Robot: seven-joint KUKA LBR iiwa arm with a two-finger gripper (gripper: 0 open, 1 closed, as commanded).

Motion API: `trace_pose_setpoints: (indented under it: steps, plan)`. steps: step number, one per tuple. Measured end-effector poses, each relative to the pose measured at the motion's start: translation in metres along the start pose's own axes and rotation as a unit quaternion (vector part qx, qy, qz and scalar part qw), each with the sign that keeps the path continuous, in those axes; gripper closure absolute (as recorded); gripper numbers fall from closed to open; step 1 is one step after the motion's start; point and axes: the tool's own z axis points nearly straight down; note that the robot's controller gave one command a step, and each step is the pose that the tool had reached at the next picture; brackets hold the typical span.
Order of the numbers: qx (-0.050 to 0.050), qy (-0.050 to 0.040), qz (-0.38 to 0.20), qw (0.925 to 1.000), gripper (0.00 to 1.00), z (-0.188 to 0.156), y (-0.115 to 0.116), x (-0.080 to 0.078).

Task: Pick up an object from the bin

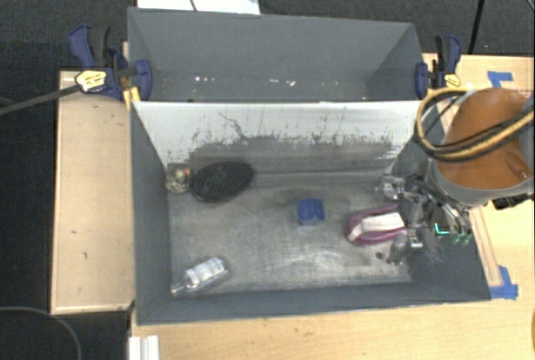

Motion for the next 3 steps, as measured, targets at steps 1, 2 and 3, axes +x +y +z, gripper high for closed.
trace_pose_setpoints:
  steps: [1,2,3]
  plan:
    - [0.000,-0.0029,-0.042,0.9991,0.00,0.061,0.001,-0.011]
    - [0.001,-0.0034,-0.043,0.9991,1.00,0.058,0.000,-0.011]
    - [0.002,-0.0073,-0.055,0.9984,1.00,-0.081,0.001,-0.011]
